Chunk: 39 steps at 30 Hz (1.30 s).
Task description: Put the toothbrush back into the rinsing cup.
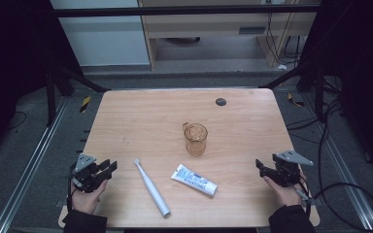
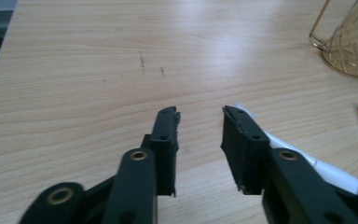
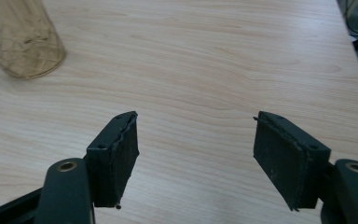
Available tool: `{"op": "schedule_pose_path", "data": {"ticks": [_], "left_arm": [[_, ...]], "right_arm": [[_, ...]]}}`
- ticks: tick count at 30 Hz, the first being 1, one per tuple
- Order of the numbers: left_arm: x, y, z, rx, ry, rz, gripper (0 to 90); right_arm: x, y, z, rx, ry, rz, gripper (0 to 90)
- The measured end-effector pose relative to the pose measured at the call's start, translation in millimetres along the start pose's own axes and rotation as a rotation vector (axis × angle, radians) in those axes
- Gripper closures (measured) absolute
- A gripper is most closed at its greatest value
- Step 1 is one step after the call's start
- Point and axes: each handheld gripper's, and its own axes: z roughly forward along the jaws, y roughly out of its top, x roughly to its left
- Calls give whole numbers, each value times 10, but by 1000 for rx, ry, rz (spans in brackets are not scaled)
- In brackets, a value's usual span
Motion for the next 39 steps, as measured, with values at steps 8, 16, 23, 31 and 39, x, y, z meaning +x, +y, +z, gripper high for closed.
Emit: {"op": "schedule_pose_path", "data": {"ticks": [8,16,23,31,39], "left_arm": [[-102,-16,14,68,-36,21,822],[-254,-47,90,113,-64,43,883],[-423,-68,210,163,-89,74,894],[-568,-45,406,200,-72,130,897],[-610,-38,505,216,-61,143,898]], "right_arm": [[125,2,7,14,46,-23,317],[155,-2,-21,12,70,-27,348],[145,-19,1,24,78,-34,357],[157,-25,22,30,83,-41,361],[169,-28,42,35,85,-47,358]]}}
